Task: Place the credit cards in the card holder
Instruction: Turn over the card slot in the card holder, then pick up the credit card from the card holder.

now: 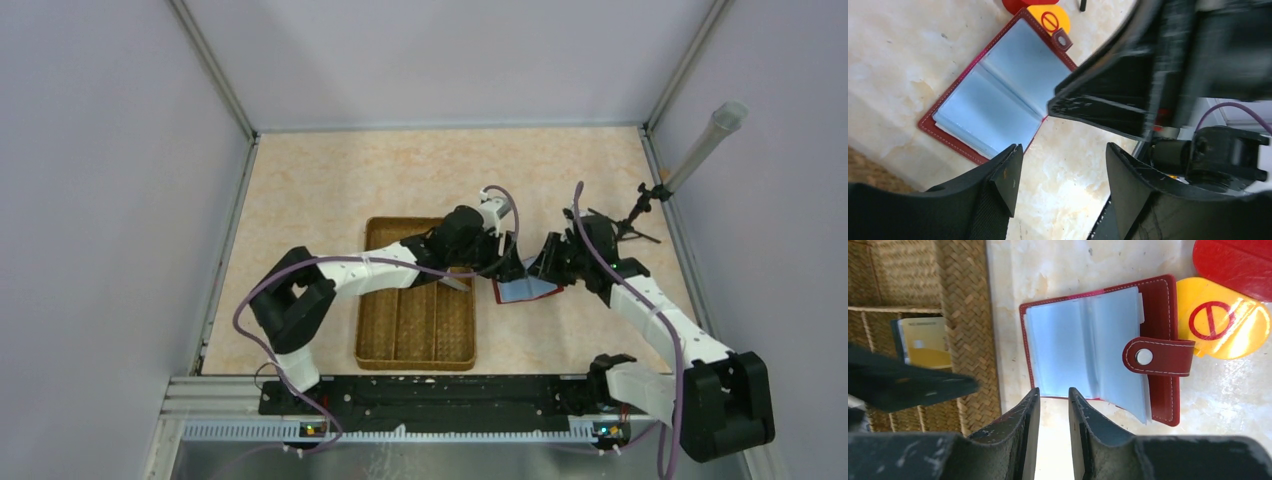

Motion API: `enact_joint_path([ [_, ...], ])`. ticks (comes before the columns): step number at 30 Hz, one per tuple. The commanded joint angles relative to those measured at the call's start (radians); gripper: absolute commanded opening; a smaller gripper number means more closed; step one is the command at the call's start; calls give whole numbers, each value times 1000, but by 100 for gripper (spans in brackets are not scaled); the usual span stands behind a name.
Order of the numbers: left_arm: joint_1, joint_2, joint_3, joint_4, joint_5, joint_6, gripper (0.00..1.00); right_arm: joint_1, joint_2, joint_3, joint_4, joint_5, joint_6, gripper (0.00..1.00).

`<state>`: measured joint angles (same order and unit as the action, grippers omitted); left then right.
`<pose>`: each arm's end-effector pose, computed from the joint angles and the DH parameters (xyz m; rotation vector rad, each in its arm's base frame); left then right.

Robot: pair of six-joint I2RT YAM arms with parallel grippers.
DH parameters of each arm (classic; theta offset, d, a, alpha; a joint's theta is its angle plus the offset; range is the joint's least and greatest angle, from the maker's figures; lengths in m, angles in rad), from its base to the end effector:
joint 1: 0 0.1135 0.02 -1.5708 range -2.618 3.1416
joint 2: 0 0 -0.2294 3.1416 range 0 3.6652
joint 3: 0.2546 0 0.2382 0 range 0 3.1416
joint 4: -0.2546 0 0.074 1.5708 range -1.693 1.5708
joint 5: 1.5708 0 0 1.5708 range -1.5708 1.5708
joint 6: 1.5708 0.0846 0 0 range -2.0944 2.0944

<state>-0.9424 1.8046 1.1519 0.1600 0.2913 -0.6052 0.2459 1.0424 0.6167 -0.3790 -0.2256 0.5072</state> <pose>0.2327 -0.3616 0.1710 0.5801 2.2151 -1.1928 0.2355 0.0786 0.1583 0.2073 2.4317 0.6181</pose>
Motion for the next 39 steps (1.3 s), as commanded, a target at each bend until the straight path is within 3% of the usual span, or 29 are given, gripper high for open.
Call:
enact_joint_path([
  [1,3,-138,39,-119,-50,76,67,-9,52,-21,64,3,1,27],
  [7,53,-268,42,-320,-50,105,80,-9,98,-30,43,101,-22,32],
  [11,126,-364,65,-508,-55,154,89,-6,49,14,18,82,-72,57],
  [14,222,-431,70,-635,-61,209,94,32,14,73,-23,101,-73,66],
  [20,468,-551,-37,-693,-157,275,99,267,-6,157,-42,219,78,68],
  [23,532,-595,-59,-723,-166,325,99,392,25,199,-33,305,158,69],
  [25,536,-626,-61,-749,-250,332,99,477,67,241,-34,360,203,69],
  [31,541,-716,-122,-704,-281,347,99,666,252,395,-63,488,238,71],
  [39,541,-728,-138,-700,-232,337,99,713,478,522,-82,531,235,79],
])
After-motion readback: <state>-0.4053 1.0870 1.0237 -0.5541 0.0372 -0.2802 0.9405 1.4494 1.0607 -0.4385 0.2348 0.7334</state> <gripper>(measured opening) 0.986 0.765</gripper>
